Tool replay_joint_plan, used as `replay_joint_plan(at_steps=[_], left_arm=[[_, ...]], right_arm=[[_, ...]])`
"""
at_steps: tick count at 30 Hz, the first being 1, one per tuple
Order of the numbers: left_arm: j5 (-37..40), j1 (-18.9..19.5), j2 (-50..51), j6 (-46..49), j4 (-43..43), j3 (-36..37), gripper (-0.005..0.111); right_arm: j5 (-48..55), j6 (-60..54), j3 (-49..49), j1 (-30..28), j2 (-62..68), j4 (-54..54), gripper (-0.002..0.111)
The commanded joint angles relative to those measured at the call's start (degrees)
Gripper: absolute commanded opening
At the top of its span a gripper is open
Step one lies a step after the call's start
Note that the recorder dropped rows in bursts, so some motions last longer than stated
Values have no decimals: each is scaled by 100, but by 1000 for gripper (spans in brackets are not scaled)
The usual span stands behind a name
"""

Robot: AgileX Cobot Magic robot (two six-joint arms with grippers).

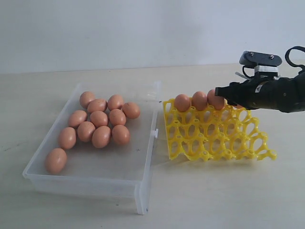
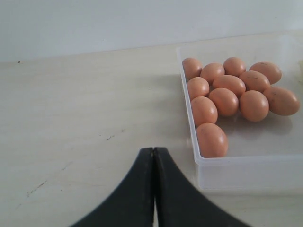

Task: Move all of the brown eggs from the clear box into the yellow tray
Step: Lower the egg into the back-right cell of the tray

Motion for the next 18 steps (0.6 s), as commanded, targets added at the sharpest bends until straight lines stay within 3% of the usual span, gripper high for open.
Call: replay_joint_plan(at_steps=[1, 6, 15, 18], left_arm=[[-56, 6, -32, 5, -6, -23, 0], [-56, 6, -32, 5, -6, -23, 0], [-56, 6, -32, 5, -6, -23, 0], [-56, 6, -32, 5, -6, -23, 0]], right_arm=[[-140, 2, -33, -21, 11, -59, 0], [-154, 2, -33, -32, 11, -141, 2], [-51, 101, -33, -32, 11, -165, 58], [-39, 101, -33, -32, -1, -165, 61]])
